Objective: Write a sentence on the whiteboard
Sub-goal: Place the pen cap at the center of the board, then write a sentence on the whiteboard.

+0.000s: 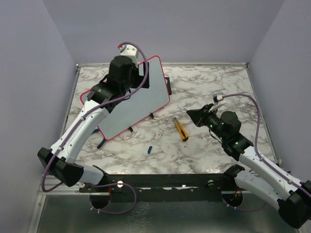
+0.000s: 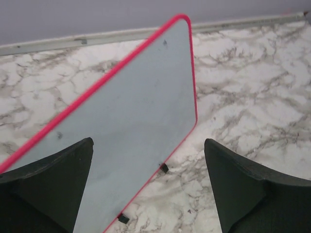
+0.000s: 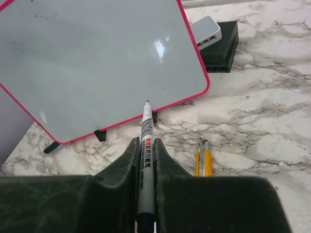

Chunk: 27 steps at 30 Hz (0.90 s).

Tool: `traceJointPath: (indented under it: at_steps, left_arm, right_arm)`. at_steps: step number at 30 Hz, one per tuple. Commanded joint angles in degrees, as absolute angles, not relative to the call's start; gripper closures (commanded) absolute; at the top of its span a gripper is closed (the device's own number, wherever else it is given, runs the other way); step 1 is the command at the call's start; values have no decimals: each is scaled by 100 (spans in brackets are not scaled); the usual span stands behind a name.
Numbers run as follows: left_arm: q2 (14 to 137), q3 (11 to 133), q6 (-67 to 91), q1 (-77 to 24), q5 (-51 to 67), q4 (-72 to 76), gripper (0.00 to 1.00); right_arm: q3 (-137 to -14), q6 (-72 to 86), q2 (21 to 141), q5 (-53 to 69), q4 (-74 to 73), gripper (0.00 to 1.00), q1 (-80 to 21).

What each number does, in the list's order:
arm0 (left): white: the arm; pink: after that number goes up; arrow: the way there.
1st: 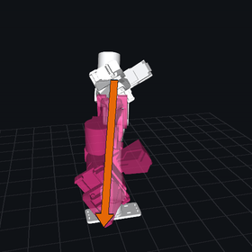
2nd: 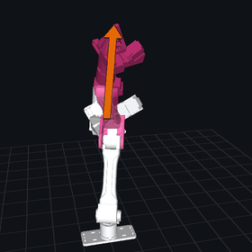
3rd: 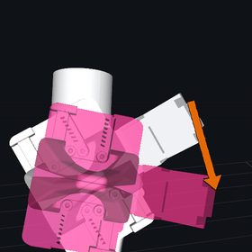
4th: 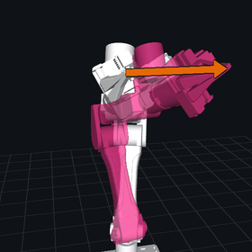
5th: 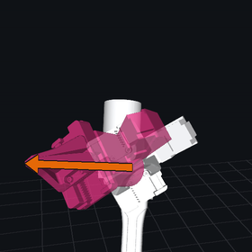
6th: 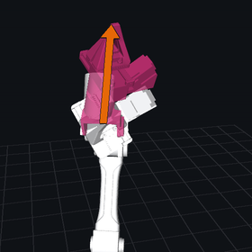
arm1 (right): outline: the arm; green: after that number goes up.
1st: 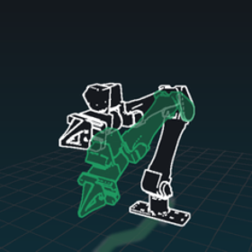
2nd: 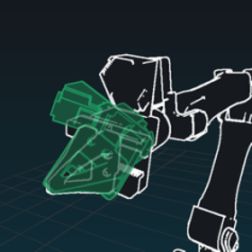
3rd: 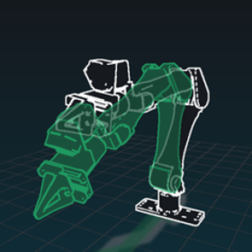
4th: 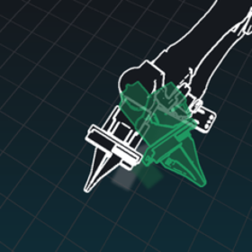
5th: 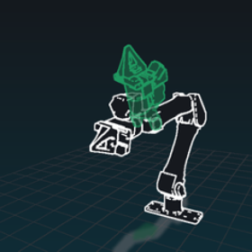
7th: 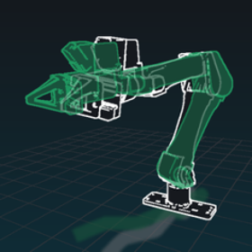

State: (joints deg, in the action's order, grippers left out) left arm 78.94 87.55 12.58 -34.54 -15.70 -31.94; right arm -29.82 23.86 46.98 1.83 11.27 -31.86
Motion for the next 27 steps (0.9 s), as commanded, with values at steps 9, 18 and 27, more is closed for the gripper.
traceJointPath:
  at_steps: [9,18,27]
  left_arm:
    - [7763,9900,1223,-682,-659,-3555,1]
    - [6745,8460,1846,1341,-755,-3044,1]
    - [5923,6940,2108,1800,-1171,-2708,1]
  right_arm:
    - [-3003,2341,5046,761,1742,99,-3211]
    - [-3310,2210,5314,932,2335,99,-3542]
    - [-3661,2041,6197,669,3526,99,-4524]
